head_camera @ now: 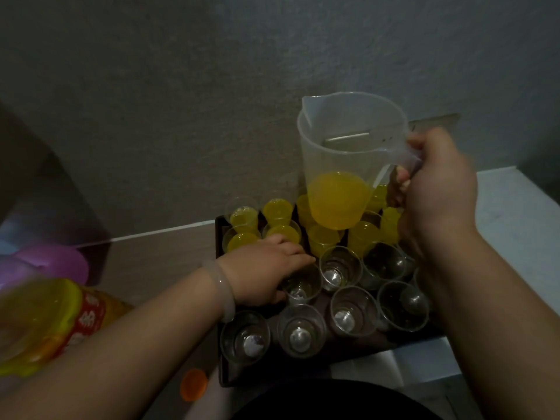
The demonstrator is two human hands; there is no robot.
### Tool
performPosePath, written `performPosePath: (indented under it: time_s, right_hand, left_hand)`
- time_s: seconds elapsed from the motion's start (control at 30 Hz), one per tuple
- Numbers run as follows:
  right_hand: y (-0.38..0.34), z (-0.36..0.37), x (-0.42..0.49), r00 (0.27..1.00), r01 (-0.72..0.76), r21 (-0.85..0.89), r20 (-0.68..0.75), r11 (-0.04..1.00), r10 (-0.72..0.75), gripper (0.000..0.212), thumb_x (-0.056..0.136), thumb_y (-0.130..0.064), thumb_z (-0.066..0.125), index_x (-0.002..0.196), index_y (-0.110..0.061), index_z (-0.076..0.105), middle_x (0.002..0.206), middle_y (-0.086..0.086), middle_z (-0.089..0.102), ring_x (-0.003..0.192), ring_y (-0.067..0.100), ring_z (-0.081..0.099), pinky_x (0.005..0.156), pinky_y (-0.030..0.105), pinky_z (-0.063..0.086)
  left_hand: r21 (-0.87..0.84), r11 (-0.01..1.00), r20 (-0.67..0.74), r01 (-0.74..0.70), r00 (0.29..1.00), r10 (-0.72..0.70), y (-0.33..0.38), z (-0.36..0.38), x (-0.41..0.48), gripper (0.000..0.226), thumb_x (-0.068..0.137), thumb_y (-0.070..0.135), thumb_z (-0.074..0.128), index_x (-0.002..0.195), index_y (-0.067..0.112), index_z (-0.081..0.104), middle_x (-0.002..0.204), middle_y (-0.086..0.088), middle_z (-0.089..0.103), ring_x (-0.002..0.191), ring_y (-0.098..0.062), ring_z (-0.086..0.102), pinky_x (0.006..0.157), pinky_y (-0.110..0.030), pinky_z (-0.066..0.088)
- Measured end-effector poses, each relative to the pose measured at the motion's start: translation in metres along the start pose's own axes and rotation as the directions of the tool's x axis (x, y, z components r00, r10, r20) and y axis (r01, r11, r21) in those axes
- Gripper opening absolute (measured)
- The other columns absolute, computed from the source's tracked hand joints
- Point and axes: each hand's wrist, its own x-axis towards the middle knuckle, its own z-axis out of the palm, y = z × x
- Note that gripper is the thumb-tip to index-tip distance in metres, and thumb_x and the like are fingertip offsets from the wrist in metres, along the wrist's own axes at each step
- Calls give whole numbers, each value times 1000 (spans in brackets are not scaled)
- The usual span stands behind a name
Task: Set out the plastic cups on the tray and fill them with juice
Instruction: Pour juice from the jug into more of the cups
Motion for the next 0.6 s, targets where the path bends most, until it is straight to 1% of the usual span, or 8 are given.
performPosePath:
  time_s: [0.03, 0.1, 0.17, 0.3, 0.4, 0.6]
  right_hand:
    - [1, 0, 1, 1000, 0, -8, 11, 1000, 0, 50, 87, -23, 49, 39, -22, 57, 41, -7, 42, 37, 10, 36, 41, 22, 26]
    - [4, -1, 2, 1000, -1, -29, 30, 1000, 1, 39, 79, -30, 50, 42, -21, 56, 42, -5, 43, 38, 11, 36, 41, 23, 26]
    - [7, -2, 3, 999, -2, -52, 52, 999, 4, 33, 72, -33, 49, 42, -21, 52, 42, -4, 42, 38, 11, 35, 42, 24, 25]
    - [8, -4, 4, 997, 1, -73, 83, 997, 5, 35, 71, -34, 48, 39, -22, 55, 42, -6, 42, 39, 11, 36, 42, 25, 25]
    - [8, -4, 6, 997, 15, -101, 71, 995, -8, 35, 71, -35, 49, 39, -22, 52, 43, -5, 42, 40, 13, 36, 44, 27, 26]
    - [7, -5, 8, 997, 33, -109, 72, 994, -25, 35, 70, -35, 49, 37, -21, 52, 42, -5, 42, 41, 15, 35, 44, 28, 25]
  left_hand:
    - [3, 1000, -3, 2, 1000, -2, 0, 0, 0, 73, 88, 35, 61, 149, 30, 21, 147, 7, 33, 130, -14, 27, 102, -29, 38]
    - [16, 1000, -3, 3, 1000, -3, -1, -1, 1, 71, 89, 35, 59, 149, 29, 22, 146, 7, 33, 129, -14, 27, 101, -28, 35]
    - [29, 1000, -6, 9, 1000, -8, -1, -2, 1, 70, 89, 35, 59, 149, 29, 23, 146, 6, 34, 128, -15, 28, 100, -29, 37]
    - [22, 1000, 2, 12, 1000, -12, -1, -2, 1, 75, 86, 34, 61, 149, 31, 21, 149, 9, 30, 131, -15, 27, 101, -33, 40]
    - [11, 1000, 12, 0, 1000, 0, 0, -2, 1, 79, 84, 33, 65, 149, 33, 20, 151, 12, 27, 132, -14, 25, 102, -34, 41]
    - [6, 1000, 45, 14, 999, -15, 3, -3, 3, 80, 86, 36, 64, 150, 30, 18, 149, 9, 30, 134, -15, 24, 105, -32, 36]
